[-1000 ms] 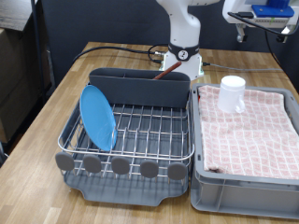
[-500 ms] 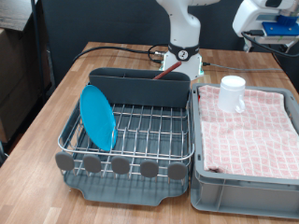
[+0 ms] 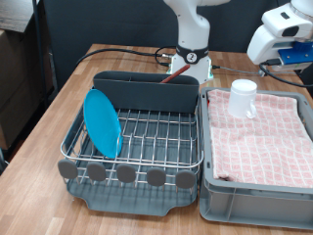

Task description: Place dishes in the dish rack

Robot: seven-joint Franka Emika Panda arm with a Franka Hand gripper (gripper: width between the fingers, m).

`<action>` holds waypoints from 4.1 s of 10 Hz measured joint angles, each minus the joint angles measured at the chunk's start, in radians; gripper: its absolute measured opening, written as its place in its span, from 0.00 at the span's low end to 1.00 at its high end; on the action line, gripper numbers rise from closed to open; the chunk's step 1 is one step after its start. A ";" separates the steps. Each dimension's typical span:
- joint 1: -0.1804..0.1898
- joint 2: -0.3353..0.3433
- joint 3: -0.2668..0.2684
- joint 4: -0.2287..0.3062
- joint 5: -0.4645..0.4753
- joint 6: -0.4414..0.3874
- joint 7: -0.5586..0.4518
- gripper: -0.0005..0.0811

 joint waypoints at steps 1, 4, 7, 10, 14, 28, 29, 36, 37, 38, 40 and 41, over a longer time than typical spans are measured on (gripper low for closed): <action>-0.001 0.011 -0.003 0.008 0.003 -0.003 -0.016 0.99; -0.003 0.090 -0.015 0.042 0.013 0.029 -0.071 0.99; -0.003 0.167 -0.015 0.073 0.029 0.038 -0.077 0.99; -0.003 0.220 -0.015 0.083 0.029 0.057 -0.085 0.99; -0.004 0.253 -0.015 0.081 0.033 0.059 -0.087 0.99; -0.032 0.236 -0.041 -0.050 0.046 0.123 -0.161 0.99; -0.032 0.232 -0.042 -0.060 0.046 0.137 -0.161 0.99; -0.032 0.229 -0.049 -0.061 0.047 0.142 -0.161 0.27; -0.032 0.229 -0.050 -0.057 0.049 0.142 -0.162 0.09; -0.032 0.228 -0.050 -0.050 0.050 0.143 -0.163 0.09; -0.032 0.224 -0.053 -0.028 0.059 0.138 -0.163 0.09; -0.032 0.222 -0.055 -0.013 0.063 0.128 -0.163 0.09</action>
